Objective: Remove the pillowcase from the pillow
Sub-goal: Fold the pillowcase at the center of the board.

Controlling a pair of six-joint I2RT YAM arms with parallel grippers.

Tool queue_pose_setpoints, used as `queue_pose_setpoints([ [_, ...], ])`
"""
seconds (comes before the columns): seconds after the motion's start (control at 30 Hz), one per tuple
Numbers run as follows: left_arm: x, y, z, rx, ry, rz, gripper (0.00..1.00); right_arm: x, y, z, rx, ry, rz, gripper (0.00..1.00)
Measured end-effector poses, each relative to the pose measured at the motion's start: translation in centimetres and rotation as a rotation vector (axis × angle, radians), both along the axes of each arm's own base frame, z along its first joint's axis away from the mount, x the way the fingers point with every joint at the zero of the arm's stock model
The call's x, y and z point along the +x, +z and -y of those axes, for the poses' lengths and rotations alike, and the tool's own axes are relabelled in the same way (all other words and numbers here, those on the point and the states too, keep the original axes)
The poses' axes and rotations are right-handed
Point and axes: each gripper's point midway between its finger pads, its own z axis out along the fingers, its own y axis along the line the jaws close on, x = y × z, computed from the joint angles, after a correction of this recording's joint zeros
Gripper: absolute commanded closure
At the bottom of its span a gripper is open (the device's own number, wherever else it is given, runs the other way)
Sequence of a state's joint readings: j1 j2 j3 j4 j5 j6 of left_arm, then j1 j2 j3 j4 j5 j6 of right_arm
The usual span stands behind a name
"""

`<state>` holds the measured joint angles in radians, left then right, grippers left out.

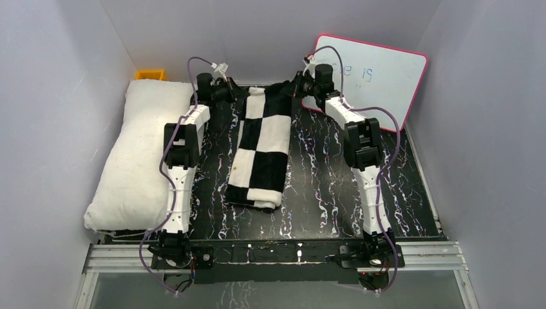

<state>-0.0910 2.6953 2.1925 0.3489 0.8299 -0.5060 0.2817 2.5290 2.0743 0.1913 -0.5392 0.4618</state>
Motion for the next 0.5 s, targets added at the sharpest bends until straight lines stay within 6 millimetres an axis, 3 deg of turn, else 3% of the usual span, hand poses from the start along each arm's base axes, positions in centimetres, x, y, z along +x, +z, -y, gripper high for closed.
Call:
queue_pose_setpoints([
  [0.17,0.5,4.5,-0.4,-0.004,0.020,0.093,1.00,1.7,7.2,-0.5,0.026,0.022,0.141,1.00],
  [0.27,-0.3,8.6,-0.5,-0.006,0.027,0.159,1.00,1.9,9.3,-0.3,0.035,0.028,0.192,1.00],
  [0.4,-2.9,13.8,-0.8,0.002,0.022,0.234,1.00,0.3,7.5,0.6,0.019,0.043,0.133,1.00],
  [0.5,-6.3,16.8,-0.2,0.022,-0.002,0.294,1.00,-3.1,6.2,0.8,0.003,0.068,0.062,1.00],
])
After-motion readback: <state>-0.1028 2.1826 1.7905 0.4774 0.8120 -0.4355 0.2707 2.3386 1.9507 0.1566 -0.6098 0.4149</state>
